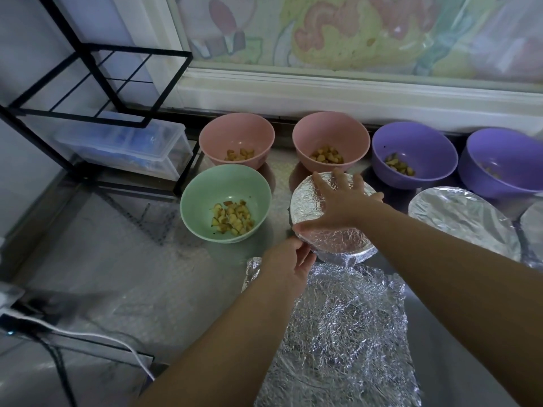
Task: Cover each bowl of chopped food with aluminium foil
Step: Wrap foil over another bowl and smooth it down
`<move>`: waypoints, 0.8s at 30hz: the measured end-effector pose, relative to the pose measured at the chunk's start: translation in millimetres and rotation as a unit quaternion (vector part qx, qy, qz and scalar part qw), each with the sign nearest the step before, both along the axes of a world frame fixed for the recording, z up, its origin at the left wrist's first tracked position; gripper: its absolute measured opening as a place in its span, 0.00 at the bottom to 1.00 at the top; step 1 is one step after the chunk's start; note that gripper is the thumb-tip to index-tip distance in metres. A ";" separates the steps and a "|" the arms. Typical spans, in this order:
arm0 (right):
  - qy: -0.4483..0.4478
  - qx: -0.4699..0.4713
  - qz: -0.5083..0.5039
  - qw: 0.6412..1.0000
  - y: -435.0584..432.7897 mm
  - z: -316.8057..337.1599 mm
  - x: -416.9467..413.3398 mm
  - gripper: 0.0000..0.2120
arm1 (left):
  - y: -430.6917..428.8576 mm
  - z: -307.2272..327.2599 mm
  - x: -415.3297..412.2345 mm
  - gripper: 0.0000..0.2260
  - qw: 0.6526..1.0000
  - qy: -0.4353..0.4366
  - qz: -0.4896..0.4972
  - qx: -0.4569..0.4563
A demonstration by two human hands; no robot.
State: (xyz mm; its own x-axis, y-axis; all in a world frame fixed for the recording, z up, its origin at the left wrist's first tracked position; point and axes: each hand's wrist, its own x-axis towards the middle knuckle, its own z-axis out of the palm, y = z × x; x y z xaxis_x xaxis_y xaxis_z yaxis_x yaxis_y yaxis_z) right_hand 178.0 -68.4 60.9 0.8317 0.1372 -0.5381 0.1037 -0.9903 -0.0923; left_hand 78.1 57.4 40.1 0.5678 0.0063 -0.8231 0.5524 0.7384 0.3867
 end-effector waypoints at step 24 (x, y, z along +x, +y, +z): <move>-0.010 0.015 -0.008 1.000 1.1 1.0 -0.5 0.67 | 30.3 50.8 23.8 0.31 0.976 -0.078 -0.161 -0.128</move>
